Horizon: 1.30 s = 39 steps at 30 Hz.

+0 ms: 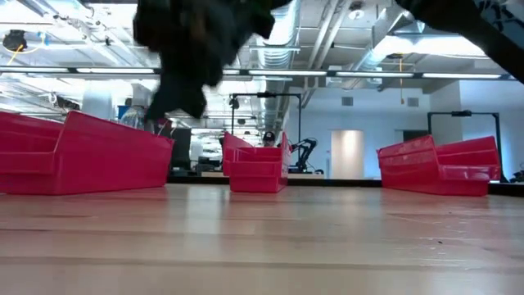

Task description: Sort silverware

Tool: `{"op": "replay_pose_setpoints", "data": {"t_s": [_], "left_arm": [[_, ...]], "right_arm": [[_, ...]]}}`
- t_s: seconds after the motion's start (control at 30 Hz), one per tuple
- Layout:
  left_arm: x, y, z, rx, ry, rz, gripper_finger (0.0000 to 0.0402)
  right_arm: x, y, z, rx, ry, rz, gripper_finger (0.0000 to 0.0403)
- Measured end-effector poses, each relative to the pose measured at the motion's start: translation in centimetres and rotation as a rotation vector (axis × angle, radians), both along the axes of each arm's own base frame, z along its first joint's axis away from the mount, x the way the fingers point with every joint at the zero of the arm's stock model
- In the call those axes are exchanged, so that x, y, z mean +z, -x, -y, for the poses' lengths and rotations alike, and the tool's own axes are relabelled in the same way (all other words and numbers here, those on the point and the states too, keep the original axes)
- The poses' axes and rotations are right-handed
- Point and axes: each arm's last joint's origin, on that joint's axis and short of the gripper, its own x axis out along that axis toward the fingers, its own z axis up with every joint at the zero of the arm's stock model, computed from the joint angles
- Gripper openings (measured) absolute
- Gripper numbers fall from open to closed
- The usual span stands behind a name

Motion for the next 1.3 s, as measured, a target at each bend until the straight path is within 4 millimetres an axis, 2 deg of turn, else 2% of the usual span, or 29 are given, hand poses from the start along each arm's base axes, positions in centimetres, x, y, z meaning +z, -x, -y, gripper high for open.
{"op": "replay_pose_setpoints", "data": {"t_s": [0.1, 0.23, 0.37, 0.47, 0.57, 0.7, 0.83, 0.97, 1.07, 1.2, 1.3], "left_arm": [[0.0, 0.0, 0.0, 0.002, 0.002, 0.001, 0.0], [0.0, 0.0, 0.0, 0.002, 0.005, 0.002, 0.0], [0.0, 0.0, 0.1, 0.002, 0.01, 0.004, 0.0], [0.0, 0.0, 0.1, 0.002, 0.016, 0.006, 0.0], [0.0, 0.0, 0.1, 0.002, 0.018, 0.007, 0.0], [0.0, 0.0, 0.1, 0.001, 0.017, 0.006, 0.0], [0.0, -0.1, 0.1, -0.001, 0.01, 0.009, 0.0], [0.0, -0.3, -0.1, 0.006, -0.008, 0.007, 0.0], [0.0, -0.6, -0.3, 0.002, -0.024, 0.01, 0.0], [0.1, -1.1, -0.5, -0.006, -0.049, 0.025, 0.0], [0.1, -1.3, -0.6, -0.005, -0.054, 0.024, 0.0]], "right_arm": [[2.4, -0.7, 0.9, -0.08, -0.078, 0.127, 0.0], [4.6, -2.1, 3.1, -0.204, -0.235, 0.294, 0.0], [5.8, -2.9, 5.5, -0.34, -0.353, 0.448, 0.0], [4.7, -3.3, 6.5, -0.485, -0.449, 0.534, 0.0], [2.8, -3.3, 6.7, -0.646, -0.591, 0.621, 0.0], [-0.2, -2.4, 5.6, -0.897, -0.74, 0.726, 0.0], [-2.1, -1.7, 3.4, -1.087, -0.757, 0.76, 0.0], [-2.5, -1.4, 1.5, -1.174, -0.729, 0.779, 0.0], [-2.9, -1.3, 0.9, -1.233, -0.686, 0.77, 0.0], [-3.6, -1.4, 1.4, -1.269, -0.626, 0.72, 0.0], [-4.4, -1.7, 1.9, -1.255, -0.65, 0.744, 0.0]]}}
